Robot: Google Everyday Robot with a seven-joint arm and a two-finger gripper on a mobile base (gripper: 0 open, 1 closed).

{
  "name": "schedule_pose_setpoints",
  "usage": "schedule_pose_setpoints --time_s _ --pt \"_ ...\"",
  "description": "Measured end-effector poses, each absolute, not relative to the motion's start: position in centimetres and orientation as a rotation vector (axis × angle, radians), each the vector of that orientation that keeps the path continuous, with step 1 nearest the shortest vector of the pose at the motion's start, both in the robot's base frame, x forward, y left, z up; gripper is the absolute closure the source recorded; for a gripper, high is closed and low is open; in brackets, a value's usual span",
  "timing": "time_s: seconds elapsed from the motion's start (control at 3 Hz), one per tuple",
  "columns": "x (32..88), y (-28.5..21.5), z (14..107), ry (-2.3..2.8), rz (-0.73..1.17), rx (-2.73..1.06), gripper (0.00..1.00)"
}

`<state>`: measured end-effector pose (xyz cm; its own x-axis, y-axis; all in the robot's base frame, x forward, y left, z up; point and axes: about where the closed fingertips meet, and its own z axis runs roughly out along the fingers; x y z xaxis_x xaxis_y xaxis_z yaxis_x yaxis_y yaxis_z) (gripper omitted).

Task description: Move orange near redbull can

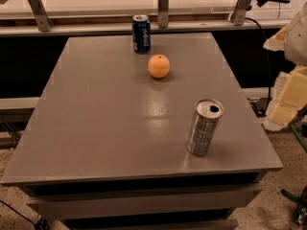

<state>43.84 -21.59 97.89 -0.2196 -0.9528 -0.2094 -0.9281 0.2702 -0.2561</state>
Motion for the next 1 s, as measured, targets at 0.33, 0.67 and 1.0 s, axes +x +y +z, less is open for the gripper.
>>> schedule_pose_setpoints --time_s 0.33,0.67,1.0 --pt "43.8 -21.6 97.9 2.224 -0.108 -1.719 0.00" --pt "44.7 -21.6 98.0 2.207 -0.101 -1.709 0.00" --pt "48.4 -20.9 98.0 2.147 -0.060 -1.686 0.00"
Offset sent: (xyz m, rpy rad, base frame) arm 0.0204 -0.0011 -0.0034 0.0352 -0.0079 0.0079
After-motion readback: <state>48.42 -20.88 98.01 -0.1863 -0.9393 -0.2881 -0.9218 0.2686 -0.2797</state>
